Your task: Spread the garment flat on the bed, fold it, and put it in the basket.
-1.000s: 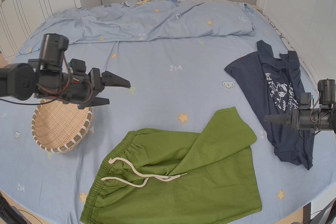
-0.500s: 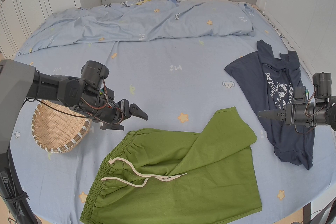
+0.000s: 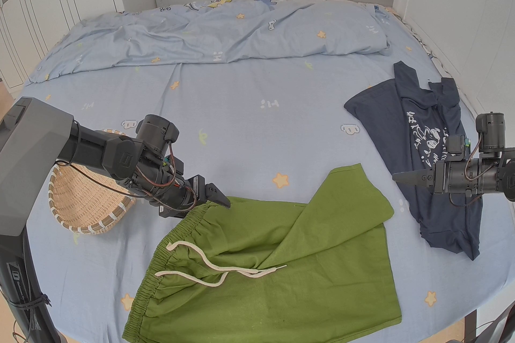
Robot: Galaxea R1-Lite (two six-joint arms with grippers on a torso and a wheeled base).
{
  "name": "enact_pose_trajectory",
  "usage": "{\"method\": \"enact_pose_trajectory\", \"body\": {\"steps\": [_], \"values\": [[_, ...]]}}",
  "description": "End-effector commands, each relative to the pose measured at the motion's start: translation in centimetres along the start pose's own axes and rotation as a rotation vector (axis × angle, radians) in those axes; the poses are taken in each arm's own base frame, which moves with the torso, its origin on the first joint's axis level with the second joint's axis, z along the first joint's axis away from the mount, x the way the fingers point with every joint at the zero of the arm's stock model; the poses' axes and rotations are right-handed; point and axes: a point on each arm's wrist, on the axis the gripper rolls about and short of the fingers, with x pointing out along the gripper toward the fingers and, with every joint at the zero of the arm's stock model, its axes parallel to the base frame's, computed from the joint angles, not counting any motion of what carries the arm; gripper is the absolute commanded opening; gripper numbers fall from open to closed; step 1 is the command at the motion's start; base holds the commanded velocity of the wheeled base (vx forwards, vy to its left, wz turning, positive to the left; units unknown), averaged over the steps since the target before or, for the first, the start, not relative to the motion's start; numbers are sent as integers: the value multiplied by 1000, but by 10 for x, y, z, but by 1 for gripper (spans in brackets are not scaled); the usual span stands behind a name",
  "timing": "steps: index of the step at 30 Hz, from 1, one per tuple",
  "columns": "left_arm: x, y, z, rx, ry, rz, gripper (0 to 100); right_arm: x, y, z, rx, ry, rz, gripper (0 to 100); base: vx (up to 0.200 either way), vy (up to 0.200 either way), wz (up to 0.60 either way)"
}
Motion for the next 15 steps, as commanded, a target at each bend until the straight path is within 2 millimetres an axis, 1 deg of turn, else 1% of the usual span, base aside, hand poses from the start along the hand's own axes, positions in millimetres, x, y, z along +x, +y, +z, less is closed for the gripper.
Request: {"method": "enact_pose_trajectory", "body": {"steps": [1, 11, 15], "values": [[1, -1, -2, 1, 6, 0, 0, 3, -2, -1, 4, 6, 2, 100, 0, 0, 0], [-3, -1, 0, 2, -7, -2, 0, 3, -1, -2, 4, 10, 5, 100, 0, 0, 0], [-16, -4, 3, 9, -42, -11, 0, 4, 0, -2, 3, 12, 8, 100, 0, 0, 0]]}}
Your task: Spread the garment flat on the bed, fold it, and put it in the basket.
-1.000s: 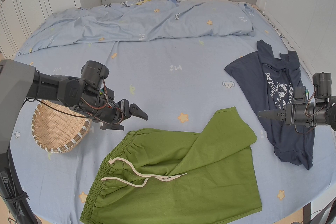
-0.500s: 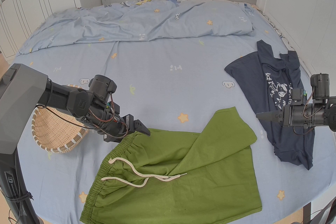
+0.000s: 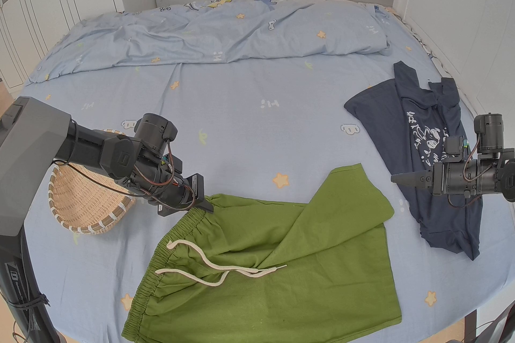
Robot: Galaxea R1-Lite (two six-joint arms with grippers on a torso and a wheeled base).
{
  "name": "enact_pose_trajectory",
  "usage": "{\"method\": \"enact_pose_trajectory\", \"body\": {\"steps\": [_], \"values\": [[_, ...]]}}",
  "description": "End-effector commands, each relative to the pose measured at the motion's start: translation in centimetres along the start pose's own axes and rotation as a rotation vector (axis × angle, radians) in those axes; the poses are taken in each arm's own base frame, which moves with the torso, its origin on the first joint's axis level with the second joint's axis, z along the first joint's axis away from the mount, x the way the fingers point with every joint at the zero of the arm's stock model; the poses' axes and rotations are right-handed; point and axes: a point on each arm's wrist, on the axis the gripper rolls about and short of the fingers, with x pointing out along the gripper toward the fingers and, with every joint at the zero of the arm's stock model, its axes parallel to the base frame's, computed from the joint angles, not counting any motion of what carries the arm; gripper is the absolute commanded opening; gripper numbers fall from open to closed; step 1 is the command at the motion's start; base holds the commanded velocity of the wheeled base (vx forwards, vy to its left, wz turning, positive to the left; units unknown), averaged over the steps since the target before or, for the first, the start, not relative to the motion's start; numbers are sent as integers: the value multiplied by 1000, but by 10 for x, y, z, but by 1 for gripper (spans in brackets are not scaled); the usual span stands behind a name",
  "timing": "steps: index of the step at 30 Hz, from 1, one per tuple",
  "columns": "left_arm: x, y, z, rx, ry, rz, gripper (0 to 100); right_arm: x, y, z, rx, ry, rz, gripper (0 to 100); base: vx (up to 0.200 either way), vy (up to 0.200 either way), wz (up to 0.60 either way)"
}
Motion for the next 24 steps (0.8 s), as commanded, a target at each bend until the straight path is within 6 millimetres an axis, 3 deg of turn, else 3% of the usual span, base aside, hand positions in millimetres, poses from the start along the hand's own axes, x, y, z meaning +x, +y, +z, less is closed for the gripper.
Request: {"method": "enact_pose_trajectory", "body": {"steps": [1, 10, 18, 20, 24], "values": [[-18, -4, 4, 8, -47, -12, 0, 1, 1, 0, 0, 3, 2, 100, 0, 0, 0], [-69, 4, 6, -19, -151, -18, 0, 2, 2, -1, -1, 7, 8, 100, 0, 0, 0], [-56, -3, -9, -1, -90, -15, 0, 5, 1, 7, -12, -7, 7, 100, 0, 0, 0], [-55, -6, -12, 5, -82, -18, 0, 12, -5, 13, -14, -10, 1, 100, 0, 0, 0], [-57, -3, -10, 0, -92, -13, 0, 46, -33, 37, -20, -18, -9, 100, 0, 0, 0]]}}
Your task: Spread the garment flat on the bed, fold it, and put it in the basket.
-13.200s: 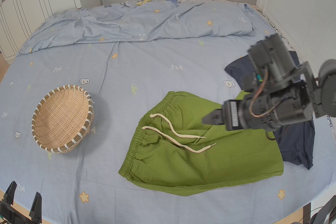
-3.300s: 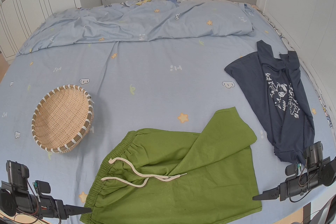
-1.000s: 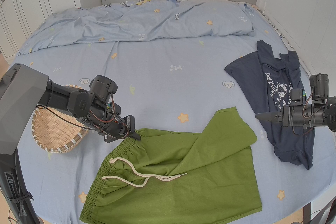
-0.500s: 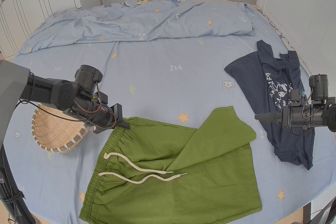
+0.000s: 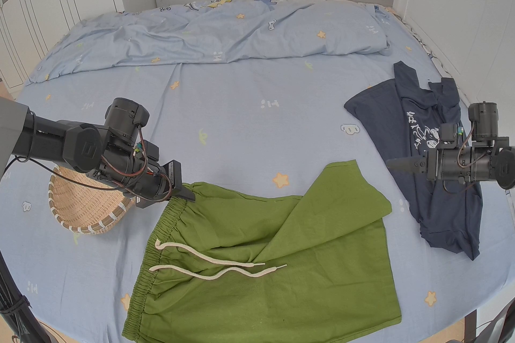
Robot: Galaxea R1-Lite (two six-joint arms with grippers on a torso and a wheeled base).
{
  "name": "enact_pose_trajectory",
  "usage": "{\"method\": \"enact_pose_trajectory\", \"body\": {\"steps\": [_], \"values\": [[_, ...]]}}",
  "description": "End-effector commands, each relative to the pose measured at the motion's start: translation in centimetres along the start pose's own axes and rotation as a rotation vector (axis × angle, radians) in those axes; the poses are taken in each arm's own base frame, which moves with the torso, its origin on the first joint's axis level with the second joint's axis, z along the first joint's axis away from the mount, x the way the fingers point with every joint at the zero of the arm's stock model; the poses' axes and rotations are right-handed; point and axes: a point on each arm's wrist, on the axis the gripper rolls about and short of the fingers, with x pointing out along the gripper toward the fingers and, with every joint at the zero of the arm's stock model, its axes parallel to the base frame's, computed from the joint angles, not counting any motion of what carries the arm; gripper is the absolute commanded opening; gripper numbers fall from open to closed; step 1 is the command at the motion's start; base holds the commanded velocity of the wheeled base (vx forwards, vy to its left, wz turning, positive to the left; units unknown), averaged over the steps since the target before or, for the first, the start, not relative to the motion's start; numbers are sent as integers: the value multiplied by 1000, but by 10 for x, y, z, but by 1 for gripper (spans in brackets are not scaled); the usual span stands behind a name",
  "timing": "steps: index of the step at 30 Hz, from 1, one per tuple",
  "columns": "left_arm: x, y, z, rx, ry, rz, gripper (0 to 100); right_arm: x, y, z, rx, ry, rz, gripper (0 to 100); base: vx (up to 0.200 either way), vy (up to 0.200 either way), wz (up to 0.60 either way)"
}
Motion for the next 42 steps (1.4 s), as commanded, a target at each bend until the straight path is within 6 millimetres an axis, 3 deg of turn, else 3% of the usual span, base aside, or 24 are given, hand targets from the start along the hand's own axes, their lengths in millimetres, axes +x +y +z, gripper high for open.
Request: {"method": "enact_pose_trajectory", "body": {"steps": [1, 4, 10, 15, 18, 42], "values": [[-4, -2, 0, 4, -8, -2, 0, 44, -37, 18, 13, 15, -9, 100, 0, 0, 0], [-7, -3, 2, 8, -21, -7, 0, 63, -50, 26, 16, 31, -4, 100, 0, 0, 0], [-11, -5, 3, 16, -40, -16, 0, 83, -43, 33, 4, 60, 30, 100, 0, 0, 0], [-10, -5, 5, 19, -47, -19, 0, 108, -51, 14, 9, 125, 47, 100, 0, 0, 0], [-8, -5, 4, 19, -42, -18, 0, 123, -46, 8, -1, 150, 60, 100, 0, 0, 0], [-8, -4, 6, 22, -54, -22, 0, 142, -60, 17, 10, 94, -10, 100, 0, 0, 0]]}}
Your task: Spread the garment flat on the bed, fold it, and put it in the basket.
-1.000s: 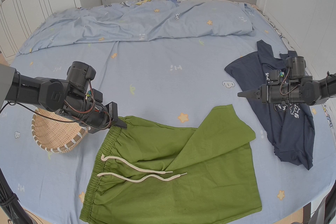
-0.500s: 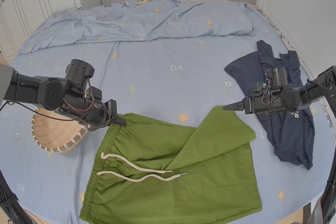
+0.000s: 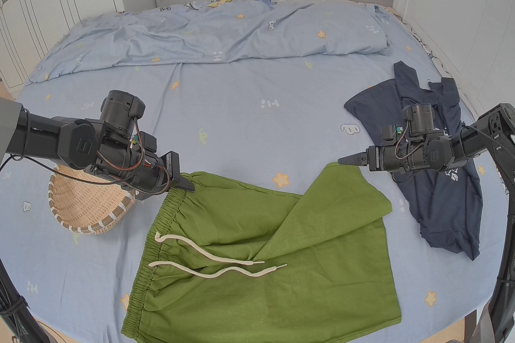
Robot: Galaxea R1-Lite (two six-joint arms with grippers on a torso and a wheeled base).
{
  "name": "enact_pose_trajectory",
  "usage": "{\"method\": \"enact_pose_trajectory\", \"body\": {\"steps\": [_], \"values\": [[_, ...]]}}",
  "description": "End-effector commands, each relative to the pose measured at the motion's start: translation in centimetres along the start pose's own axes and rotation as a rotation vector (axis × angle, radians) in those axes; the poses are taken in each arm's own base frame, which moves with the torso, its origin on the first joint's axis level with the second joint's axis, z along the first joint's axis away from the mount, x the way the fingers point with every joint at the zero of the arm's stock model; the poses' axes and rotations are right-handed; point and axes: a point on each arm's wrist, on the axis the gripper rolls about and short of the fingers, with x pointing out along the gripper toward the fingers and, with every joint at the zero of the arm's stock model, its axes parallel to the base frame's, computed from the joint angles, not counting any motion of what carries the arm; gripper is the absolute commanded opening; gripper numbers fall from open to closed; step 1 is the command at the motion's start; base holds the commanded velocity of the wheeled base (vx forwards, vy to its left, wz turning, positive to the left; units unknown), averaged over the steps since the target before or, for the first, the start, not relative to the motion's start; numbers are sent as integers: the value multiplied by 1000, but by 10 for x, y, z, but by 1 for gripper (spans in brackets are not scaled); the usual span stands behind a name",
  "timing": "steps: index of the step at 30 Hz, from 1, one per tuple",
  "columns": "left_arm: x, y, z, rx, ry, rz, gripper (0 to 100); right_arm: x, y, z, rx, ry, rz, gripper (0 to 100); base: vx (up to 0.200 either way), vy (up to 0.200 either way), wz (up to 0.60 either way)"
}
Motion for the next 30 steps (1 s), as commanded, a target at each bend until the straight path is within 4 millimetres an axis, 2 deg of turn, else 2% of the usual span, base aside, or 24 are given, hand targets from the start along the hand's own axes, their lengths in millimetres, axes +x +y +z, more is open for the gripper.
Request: {"method": "enact_pose_trajectory", "body": {"steps": [1, 14, 15, 30], "values": [[1, 0, 0, -1, 1, 1, 0, 4, -2, -2, 6, 0, 1, 100, 0, 0, 0], [1, 1, 0, -3, 2, 2, 0, 6, 1, -8, 11, 18, 13, 100, 0, 0, 0], [1, 1, 0, -3, 2, 2, 0, 6, 1, -8, 11, 18, 13, 0, 0, 0, 0], [0, 3, 2, -8, -4, 5, 0, 5, 0, -7, 12, 14, 11, 0, 0, 0, 0]]}}
